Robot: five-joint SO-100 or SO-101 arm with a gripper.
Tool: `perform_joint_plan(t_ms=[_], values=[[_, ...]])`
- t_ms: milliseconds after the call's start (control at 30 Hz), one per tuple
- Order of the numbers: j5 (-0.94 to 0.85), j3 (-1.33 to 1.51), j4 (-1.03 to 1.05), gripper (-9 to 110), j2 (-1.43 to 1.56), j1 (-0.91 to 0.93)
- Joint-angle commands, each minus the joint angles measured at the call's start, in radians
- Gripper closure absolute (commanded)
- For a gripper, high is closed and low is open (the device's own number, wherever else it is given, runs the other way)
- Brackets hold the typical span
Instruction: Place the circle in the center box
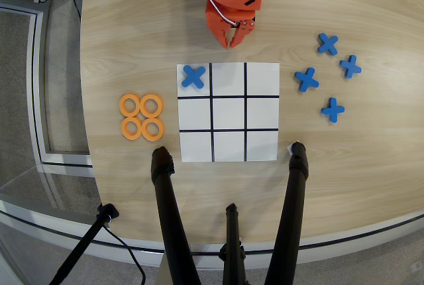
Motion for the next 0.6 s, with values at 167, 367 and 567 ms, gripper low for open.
perform_joint_plan(t_ms=[167,367,567], values=[[-0.031,0.023,-0.017,91,-0.018,-0.095],[-0.025,0.011,-0.015,91,-0.029,-0.094],[-0.005,-0.187,0.037,89,-0.160,-0.074]])
